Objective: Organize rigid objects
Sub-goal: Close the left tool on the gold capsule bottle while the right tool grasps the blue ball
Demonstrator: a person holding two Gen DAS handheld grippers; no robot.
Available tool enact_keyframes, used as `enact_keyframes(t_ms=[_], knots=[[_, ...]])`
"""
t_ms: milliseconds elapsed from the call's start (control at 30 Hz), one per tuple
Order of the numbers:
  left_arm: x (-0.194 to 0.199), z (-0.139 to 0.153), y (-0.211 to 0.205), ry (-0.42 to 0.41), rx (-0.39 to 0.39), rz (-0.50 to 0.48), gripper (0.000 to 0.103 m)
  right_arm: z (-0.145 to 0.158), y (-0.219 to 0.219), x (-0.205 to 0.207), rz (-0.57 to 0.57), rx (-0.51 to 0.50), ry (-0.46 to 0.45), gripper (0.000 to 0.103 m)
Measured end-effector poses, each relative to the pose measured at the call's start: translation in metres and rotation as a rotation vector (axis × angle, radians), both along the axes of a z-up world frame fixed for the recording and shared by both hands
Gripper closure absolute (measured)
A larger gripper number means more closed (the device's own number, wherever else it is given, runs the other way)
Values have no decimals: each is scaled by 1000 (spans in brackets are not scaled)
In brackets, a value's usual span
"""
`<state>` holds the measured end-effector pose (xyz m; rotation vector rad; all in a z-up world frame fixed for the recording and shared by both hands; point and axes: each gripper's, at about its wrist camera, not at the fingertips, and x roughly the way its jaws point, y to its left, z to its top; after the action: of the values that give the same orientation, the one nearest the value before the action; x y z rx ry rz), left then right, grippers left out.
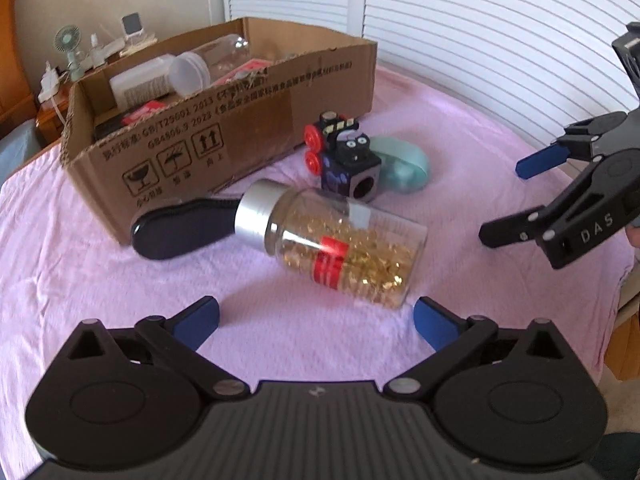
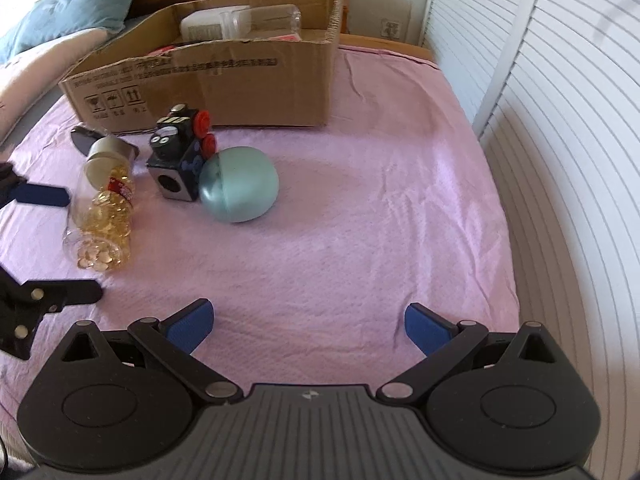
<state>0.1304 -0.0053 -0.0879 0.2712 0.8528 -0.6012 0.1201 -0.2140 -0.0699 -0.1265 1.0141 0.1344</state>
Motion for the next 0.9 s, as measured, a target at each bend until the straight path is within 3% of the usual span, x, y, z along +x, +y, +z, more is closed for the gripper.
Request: enact_keyframes(t_ms=[300,567,900], knots=[[17,-1,-5,-14,-10,-53,0,0,2,5,15,2,-3,0],[24,2,-19,-57,25,-105,1,0,3,7,18,4,-16,0],[15,13,-27,-78,27,-24,10,-2,4,6,50,6,-38,0]])
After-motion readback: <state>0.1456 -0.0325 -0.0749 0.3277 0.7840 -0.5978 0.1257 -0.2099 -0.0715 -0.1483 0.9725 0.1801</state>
